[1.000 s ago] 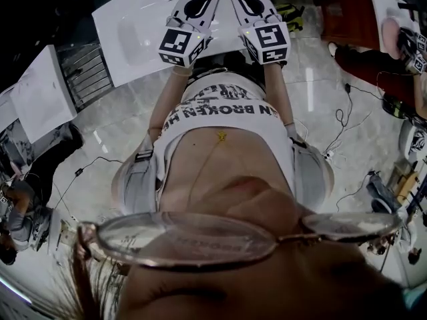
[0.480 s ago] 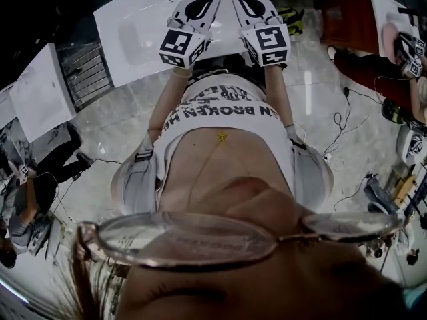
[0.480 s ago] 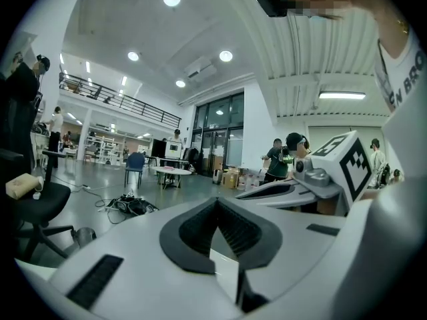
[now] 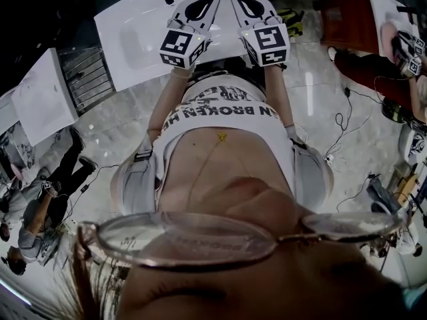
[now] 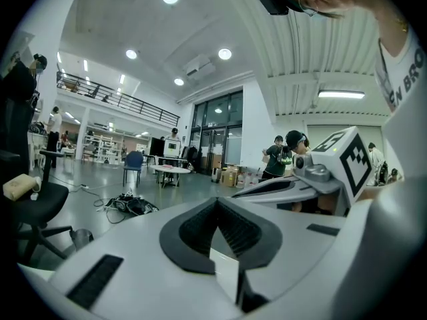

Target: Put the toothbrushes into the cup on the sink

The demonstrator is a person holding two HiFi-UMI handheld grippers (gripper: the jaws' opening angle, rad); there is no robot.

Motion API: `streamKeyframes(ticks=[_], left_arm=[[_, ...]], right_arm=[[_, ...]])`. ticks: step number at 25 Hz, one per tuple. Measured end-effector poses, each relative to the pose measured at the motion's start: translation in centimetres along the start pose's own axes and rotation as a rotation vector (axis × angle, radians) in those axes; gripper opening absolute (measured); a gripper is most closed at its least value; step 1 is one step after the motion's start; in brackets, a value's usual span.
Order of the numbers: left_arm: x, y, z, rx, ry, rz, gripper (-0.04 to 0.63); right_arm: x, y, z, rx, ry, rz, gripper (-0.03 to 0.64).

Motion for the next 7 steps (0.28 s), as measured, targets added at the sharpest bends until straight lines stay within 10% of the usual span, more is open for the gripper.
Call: streamKeyframes(ticks=[7], left_arm=[[0.23,-0.27,0.53,0.007,-0.007,0.005,0.014]], right_arm=[[0.05,-0.51,0.04,0.004,0.009,0.012,0.026]])
Point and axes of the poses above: the fingertips, and each gripper's own axes: y backward along the fingers, z to its left, x out of its underside, the point moved 10 cm from there along y, backward along the fingers, and after that the axes turned 8 degrees about -y, right-handed, at the moved point
